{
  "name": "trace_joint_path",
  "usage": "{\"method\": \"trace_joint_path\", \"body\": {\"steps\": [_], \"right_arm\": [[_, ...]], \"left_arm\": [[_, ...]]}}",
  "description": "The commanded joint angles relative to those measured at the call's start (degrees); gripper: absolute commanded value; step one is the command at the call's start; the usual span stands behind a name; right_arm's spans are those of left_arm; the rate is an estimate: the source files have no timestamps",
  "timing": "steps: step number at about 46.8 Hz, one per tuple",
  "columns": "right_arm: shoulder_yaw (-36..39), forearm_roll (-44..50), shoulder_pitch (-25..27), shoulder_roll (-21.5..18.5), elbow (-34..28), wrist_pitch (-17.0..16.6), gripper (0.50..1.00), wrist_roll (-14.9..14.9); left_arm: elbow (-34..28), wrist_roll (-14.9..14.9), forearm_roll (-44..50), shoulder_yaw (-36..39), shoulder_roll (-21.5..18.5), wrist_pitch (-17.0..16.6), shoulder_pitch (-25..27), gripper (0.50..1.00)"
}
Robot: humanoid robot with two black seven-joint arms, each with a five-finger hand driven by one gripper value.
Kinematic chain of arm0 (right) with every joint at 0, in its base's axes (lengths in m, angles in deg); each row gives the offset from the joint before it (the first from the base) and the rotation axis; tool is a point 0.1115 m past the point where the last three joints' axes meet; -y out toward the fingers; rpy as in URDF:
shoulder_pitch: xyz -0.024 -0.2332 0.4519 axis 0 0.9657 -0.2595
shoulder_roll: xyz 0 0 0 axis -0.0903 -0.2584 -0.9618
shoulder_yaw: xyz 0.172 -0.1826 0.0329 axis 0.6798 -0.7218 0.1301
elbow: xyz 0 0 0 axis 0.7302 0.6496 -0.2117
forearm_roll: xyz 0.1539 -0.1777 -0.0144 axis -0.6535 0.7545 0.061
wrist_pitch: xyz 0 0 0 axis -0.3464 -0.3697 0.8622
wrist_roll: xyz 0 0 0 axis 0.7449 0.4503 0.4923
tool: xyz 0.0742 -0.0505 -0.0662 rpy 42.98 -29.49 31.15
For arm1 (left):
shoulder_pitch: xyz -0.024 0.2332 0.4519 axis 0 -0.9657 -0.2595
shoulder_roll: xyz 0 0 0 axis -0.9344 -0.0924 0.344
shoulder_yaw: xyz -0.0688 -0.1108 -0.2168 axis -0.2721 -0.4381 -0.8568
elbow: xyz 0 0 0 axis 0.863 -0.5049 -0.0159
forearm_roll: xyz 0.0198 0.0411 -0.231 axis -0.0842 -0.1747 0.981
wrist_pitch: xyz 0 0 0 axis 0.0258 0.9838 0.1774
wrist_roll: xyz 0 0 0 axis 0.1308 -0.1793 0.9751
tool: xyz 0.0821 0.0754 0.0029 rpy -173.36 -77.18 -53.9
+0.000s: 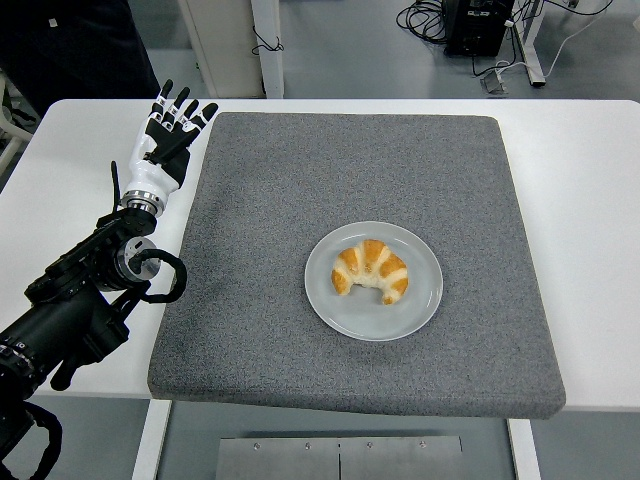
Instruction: Place the bread on the plate
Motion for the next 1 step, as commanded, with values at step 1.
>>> {"method": "trace_joint_path", "body": {"steps": [1], "right_arm": [[0.0, 0.0, 0.0, 0.0, 0.1, 0.0, 1.0, 0.0]], "left_arm": [[0.0, 0.0, 0.0, 0.0, 0.0, 0.2, 0.1, 0.971]]}}
